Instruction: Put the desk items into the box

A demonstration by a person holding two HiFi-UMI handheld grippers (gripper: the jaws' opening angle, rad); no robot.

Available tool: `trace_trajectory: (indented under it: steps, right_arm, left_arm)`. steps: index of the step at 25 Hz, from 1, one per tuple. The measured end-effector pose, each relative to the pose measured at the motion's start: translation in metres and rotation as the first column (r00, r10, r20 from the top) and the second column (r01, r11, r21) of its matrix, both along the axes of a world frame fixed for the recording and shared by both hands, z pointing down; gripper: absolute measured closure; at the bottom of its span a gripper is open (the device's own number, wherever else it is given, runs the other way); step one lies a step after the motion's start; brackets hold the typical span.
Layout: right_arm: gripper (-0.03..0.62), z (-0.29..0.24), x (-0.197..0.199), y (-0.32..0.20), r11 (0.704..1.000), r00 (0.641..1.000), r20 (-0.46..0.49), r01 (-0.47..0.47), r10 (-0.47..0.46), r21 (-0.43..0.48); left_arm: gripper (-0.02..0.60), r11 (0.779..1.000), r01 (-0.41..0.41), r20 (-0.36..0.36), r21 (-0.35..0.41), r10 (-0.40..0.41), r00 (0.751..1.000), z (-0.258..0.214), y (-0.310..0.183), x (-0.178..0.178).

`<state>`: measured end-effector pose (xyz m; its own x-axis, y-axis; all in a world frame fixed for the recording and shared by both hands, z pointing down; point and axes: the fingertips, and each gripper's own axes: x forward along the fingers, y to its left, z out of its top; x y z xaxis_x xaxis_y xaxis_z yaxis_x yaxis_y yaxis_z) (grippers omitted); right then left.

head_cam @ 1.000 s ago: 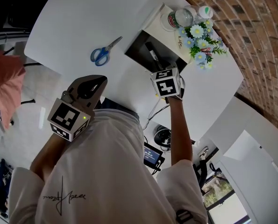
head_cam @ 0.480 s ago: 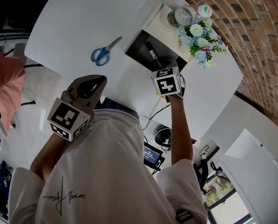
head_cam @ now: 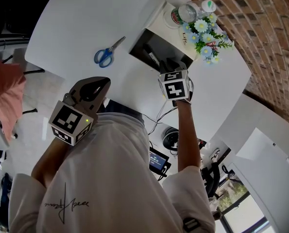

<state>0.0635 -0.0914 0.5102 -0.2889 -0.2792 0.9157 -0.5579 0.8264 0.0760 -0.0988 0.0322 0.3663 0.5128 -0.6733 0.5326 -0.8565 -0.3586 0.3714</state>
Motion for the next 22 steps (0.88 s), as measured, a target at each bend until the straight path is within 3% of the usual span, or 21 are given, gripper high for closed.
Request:
trace_trajectory:
  steps: [22]
  right_arm:
    - [0.511, -0.064, 0.005, 0.028, 0.975, 0.972, 0.143, -0.202, 0.188, 0.093]
  left_arm:
    - [0.577, 0.991, -0.122, -0.023, 0.053, 0.123, 0.992, -0.015, 0.001, 0.005]
